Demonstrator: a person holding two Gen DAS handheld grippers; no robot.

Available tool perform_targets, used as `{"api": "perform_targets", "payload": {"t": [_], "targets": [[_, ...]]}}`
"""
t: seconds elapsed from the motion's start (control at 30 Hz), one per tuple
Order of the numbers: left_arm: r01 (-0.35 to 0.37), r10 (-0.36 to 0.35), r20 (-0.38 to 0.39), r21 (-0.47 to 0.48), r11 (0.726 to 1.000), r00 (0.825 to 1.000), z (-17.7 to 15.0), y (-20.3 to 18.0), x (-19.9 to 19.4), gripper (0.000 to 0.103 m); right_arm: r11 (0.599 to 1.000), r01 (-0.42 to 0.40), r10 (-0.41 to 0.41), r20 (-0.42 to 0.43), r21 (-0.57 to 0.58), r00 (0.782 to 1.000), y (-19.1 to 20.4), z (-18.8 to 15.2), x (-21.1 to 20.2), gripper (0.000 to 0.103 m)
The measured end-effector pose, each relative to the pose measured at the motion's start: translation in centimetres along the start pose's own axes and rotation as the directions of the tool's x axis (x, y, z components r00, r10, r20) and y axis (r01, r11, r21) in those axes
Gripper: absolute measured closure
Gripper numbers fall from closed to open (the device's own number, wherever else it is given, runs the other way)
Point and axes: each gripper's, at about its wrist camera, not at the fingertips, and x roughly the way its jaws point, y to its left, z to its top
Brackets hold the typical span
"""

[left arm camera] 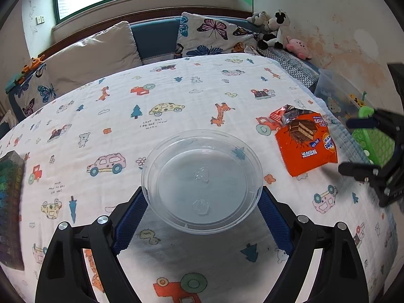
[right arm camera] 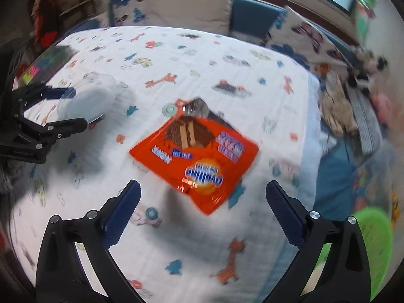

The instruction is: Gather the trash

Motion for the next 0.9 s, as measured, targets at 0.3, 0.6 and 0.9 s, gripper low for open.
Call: {"api": "perform_targets", "payload": {"t": [0.3, 0.6, 0.9], "targets": [[-0.015, 0.015, 0.001, -0.019, 1.0, 1.0, -0.3, 0.8, -0.5, 0.019, 0.991, -0.099, 0.098, -0.018, -0.094, 0.995, -1.3, 3.6, 2.4, 0.005], [-0.017, 0.017, -0.009, -0.034, 0.999, 1.0, -0.8, 1.3, -0.6, 0.019, 0.968, -0.243, 0.235, -0.125, -0.054, 0.964, -1.4, 4.2, 6.2, 0.005], [-0.015, 0.014, -0.013, -0.045, 0.999, 1.0, -0.9, 1.3, -0.5, 0.019, 0.975, -0.194, 0.178, -0.139, -0.111, 0.974, 0.3, 0.0, 4.9, 0.005]]}}
